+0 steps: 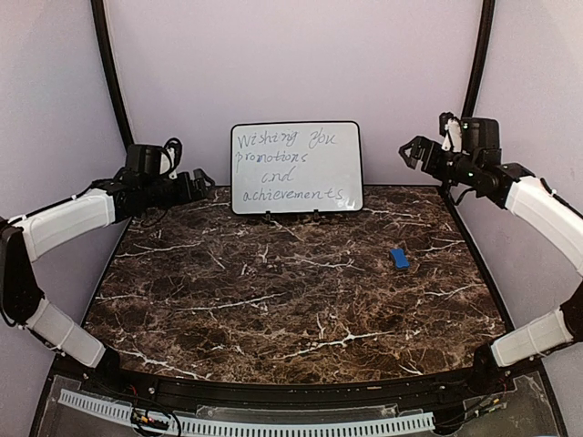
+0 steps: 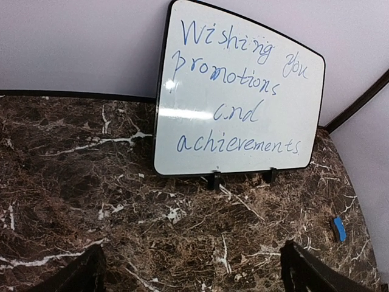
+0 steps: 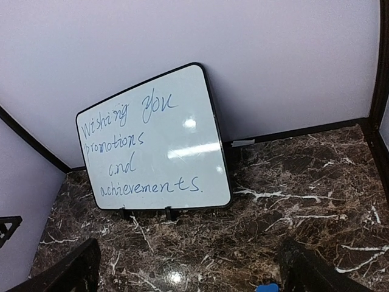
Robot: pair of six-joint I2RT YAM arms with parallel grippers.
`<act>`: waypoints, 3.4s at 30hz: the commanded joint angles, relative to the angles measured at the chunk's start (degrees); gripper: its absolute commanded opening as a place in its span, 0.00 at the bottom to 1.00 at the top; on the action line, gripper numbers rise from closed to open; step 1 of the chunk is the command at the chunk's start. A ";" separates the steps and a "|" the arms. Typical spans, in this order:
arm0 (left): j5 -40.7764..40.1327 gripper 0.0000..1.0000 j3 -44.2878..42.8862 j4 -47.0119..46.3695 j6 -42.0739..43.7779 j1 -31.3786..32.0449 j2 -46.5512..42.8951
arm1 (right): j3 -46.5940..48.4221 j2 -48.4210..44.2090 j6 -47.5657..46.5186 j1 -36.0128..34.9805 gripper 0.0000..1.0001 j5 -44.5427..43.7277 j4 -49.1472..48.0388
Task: Erase the whiteboard
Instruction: Move the whiteboard to the center of the board.
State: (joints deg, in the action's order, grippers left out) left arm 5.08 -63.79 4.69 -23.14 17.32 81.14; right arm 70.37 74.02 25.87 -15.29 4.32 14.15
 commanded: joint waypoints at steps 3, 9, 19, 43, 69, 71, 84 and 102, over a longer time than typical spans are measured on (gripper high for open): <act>-6.51 0.99 -3.62 -0.43 -0.81 5.57 7.46 | -0.82 2.54 -3.21 -2.46 0.99 -5.13 -1.36; -6.03 0.99 -6.28 -0.25 -2.04 8.00 13.50 | -0.18 6.50 -4.66 -5.47 0.98 -8.35 -1.89; -10.44 0.99 -9.67 8.49 -1.15 8.34 11.10 | 8.04 21.51 -7.04 -13.05 0.99 -15.38 -2.19; -10.71 0.99 -14.91 3.22 -3.80 13.73 24.36 | -0.19 22.28 -5.24 -15.82 0.99 -21.56 6.44; -13.81 0.99 -12.59 4.15 -2.09 18.10 23.36 | -16.86 17.82 -4.58 -6.24 0.87 -11.40 0.67; -13.94 0.99 -13.04 4.21 -2.04 18.05 23.82 | -16.77 18.75 -5.06 -6.11 0.85 -12.55 0.49; -15.92 0.99 -26.39 5.41 0.14 12.39 34.52 | -15.34 23.47 -5.30 -5.36 0.66 -13.64 -2.04; -13.44 0.88 -40.32 7.25 2.23 11.77 50.90 | -15.26 19.54 -5.19 -5.43 0.70 -13.67 -1.64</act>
State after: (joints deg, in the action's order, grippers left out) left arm -8.95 -102.26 10.50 -21.58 28.86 131.50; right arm 55.31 96.79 20.47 -20.95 -9.04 13.37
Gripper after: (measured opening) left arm 0.899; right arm 0.693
